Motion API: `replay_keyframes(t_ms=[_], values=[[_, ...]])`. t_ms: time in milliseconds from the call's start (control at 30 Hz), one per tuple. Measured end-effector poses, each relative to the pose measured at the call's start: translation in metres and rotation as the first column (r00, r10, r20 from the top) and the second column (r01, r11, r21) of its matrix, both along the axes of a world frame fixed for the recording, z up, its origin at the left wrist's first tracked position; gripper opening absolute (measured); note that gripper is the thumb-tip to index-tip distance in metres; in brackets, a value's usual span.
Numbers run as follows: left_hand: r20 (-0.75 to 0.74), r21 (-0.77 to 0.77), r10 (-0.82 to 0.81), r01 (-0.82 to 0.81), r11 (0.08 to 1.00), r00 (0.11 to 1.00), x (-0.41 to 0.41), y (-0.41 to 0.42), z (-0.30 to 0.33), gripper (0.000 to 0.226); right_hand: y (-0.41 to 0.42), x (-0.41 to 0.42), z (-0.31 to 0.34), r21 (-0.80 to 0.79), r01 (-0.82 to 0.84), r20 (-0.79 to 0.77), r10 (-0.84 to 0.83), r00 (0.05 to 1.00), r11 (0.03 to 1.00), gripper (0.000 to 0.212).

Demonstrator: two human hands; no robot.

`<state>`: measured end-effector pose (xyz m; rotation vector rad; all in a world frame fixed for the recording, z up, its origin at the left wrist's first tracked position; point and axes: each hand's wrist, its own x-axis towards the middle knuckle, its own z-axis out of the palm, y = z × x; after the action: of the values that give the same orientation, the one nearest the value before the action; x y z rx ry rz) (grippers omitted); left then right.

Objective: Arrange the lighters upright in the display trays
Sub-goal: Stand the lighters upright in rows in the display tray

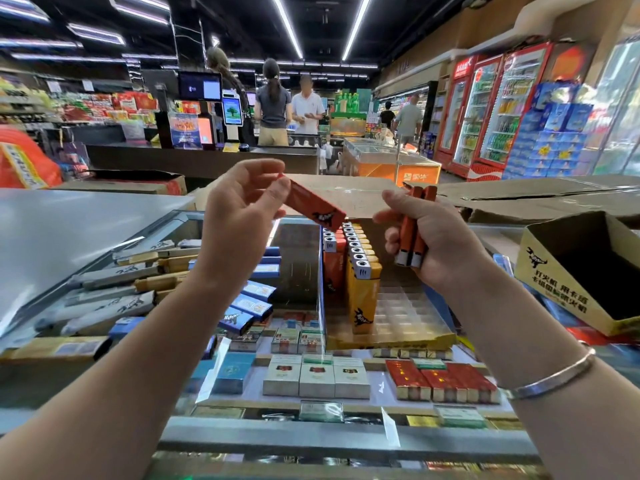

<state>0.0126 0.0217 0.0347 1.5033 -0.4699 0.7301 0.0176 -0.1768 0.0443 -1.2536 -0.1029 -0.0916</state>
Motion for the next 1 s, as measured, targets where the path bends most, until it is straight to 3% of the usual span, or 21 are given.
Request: replay_keyframes(t_ms=[133, 233, 333, 433, 667, 900, 1000], values=[[0.065, 0.250, 0.078, -0.092, 0.964, 0.995, 0.003, -0.001, -0.006, 0.015, -0.004, 0.003, -0.002, -0.034, 0.068, 0.004, -0.067, 0.998, 0.997, 0.018], [0.137, 0.458, 0.077, -0.133, 0.879, 0.987, 0.004, -0.005, -0.013, 0.020, -0.006, 0.005, -0.003, -0.043, 0.071, 0.003, -0.071, 0.997, 0.997, 0.017], [0.158, 0.567, 0.033, -0.118, 0.815, 0.987, 0.003, -0.008, -0.017, 0.022, -0.007, 0.006, -0.004, -0.039, 0.071, -0.003, -0.072, 0.997, 0.997, 0.014], [0.183, 0.623, -0.023, -0.098, 0.776, 0.983, 0.003, -0.010, -0.019, 0.022, -0.007, 0.007, -0.004, -0.043, 0.068, -0.010, -0.069, 0.998, 0.997, 0.014], [0.317, 0.691, 0.020, -0.245, 0.680, 0.948, 0.004, -0.015, -0.023, 0.025, -0.006, 0.008, -0.006, -0.052, 0.058, -0.018, -0.059, 0.998, 0.997, 0.016], [0.182, 0.732, -0.017, -0.124, 0.670, 0.983, 0.010, -0.007, -0.023, 0.025, -0.007, 0.011, -0.006, -0.003, 0.075, -0.026, -0.075, 0.997, 0.997, 0.018], [0.126, 0.695, 0.010, -0.095, 0.713, 0.992, 0.012, -0.006, -0.024, 0.022, -0.007, 0.011, -0.005, 0.093, 0.100, -0.060, -0.095, 0.994, 0.991, 0.022]])
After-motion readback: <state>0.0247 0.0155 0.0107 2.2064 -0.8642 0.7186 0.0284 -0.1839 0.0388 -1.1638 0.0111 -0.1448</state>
